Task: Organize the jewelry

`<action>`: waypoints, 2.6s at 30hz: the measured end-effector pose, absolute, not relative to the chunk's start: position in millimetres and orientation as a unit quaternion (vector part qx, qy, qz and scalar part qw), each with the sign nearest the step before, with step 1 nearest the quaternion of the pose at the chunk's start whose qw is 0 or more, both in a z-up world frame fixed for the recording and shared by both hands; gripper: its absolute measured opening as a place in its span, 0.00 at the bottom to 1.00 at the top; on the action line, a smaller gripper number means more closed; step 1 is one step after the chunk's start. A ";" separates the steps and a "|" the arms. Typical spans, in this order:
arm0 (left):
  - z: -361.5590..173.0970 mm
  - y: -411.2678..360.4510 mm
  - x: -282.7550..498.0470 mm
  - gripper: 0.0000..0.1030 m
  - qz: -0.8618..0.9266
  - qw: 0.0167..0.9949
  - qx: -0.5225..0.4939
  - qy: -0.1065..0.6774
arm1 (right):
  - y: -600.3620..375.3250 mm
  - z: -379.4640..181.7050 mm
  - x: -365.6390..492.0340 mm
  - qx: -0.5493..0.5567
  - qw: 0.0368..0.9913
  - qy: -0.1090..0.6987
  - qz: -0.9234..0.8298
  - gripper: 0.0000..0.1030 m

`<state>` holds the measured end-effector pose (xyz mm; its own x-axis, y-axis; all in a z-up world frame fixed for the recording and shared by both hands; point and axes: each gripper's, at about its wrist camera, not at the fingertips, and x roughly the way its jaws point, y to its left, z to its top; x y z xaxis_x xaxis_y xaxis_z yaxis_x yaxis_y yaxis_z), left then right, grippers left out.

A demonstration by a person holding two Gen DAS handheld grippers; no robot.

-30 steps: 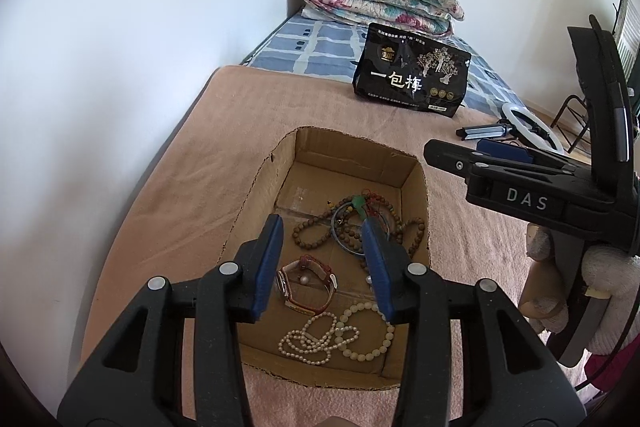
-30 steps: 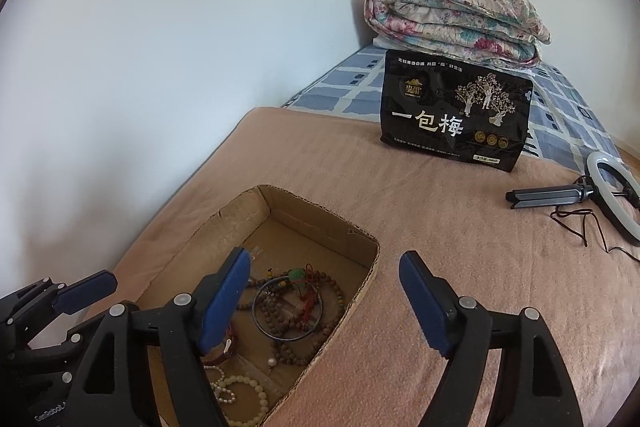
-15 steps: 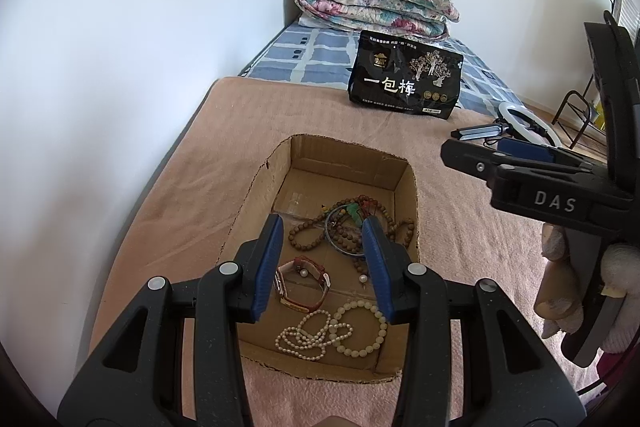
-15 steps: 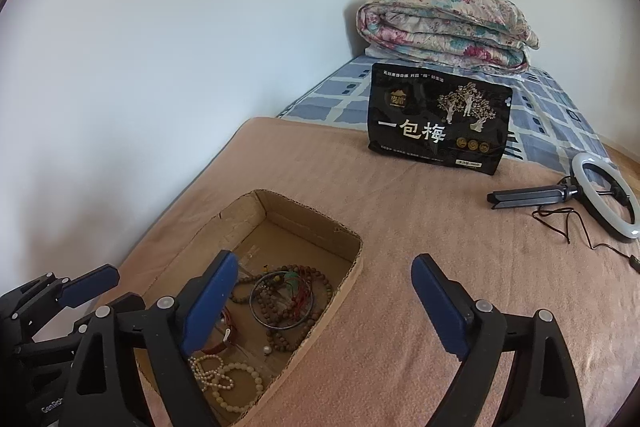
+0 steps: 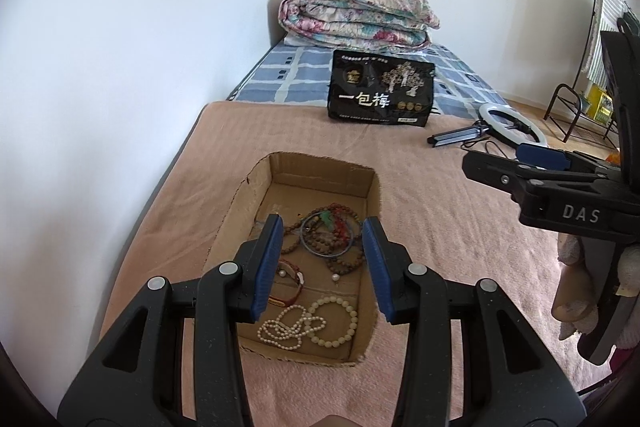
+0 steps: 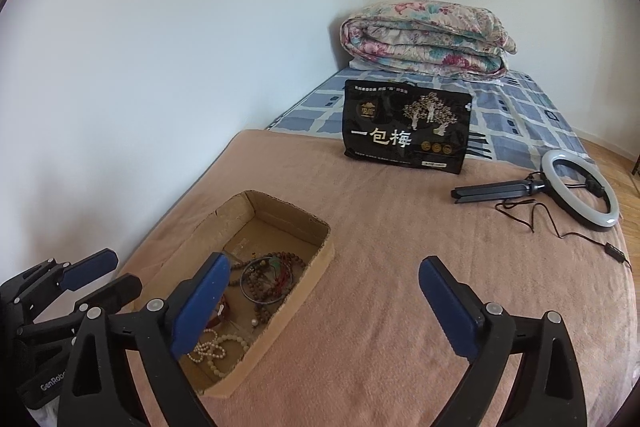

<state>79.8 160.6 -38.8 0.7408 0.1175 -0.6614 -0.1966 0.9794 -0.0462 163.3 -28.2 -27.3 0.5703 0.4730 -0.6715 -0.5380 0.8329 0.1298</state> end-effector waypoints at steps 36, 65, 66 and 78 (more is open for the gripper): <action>-12.2 92.5 8.5 0.88 0.073 0.947 -0.040 0.311 | -141.2 -12.0 77.4 -0.037 0.912 0.334 0.235 1.00; -13.2 90.7 9.9 0.98 0.105 0.945 -0.013 0.309 | -140.9 -17.5 86.5 -0.043 0.911 0.336 0.235 1.00; -13.5 90.5 10.2 0.99 0.105 0.945 -0.013 0.309 | -140.7 -18.1 87.4 -0.043 0.911 0.337 0.235 1.00; -14.9 91.6 11.1 0.99 0.104 0.944 -0.015 0.311 | -138.8 -23.5 89.9 -0.049 0.908 0.342 0.237 1.00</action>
<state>11.1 91.6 -14.9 0.7845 0.1880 -0.5909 -0.2064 0.9778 0.0371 89.9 -138.8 -23.5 0.6537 0.3979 -0.6437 -0.4643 0.8826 0.0741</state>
